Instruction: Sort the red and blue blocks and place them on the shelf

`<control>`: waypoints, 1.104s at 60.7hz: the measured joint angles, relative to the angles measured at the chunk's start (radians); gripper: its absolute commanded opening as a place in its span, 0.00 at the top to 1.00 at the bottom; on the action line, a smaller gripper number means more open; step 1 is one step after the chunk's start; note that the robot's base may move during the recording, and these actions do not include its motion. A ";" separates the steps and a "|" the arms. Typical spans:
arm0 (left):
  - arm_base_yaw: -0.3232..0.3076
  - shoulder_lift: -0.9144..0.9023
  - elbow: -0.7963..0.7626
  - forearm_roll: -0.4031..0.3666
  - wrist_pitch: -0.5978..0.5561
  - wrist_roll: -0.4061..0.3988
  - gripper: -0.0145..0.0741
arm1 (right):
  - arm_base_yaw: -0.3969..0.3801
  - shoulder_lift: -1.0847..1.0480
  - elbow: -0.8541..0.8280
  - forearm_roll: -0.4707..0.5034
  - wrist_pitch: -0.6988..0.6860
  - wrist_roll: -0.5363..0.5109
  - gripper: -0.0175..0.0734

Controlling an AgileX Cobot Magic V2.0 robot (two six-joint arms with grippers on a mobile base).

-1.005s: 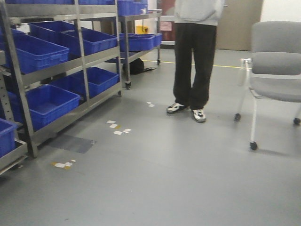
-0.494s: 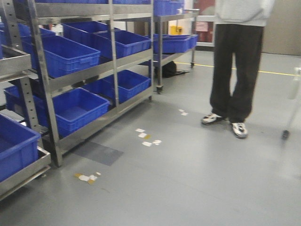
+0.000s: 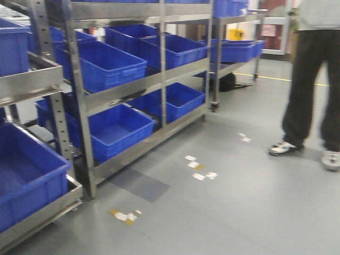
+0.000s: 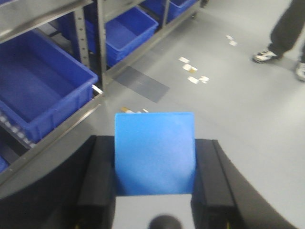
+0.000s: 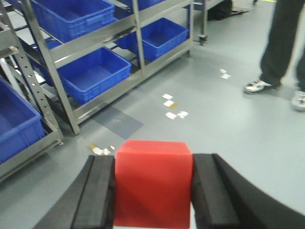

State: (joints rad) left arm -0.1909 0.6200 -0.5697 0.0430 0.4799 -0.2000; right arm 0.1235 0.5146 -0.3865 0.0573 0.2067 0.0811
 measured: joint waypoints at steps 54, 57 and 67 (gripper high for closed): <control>0.000 0.000 0.000 0.000 0.000 0.000 0.69 | 0.000 0.000 0.000 0.000 0.000 0.000 0.74; 0.000 0.000 0.000 0.000 0.000 0.000 0.69 | 0.000 0.000 0.000 0.000 0.000 0.000 0.74; 0.000 0.000 0.000 0.000 0.000 0.000 0.69 | 0.000 0.000 0.000 0.000 0.000 0.000 0.74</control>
State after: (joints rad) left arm -0.1909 0.6200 -0.5697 0.0430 0.4799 -0.2000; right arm 0.1235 0.5146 -0.3865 0.0573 0.2067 0.0811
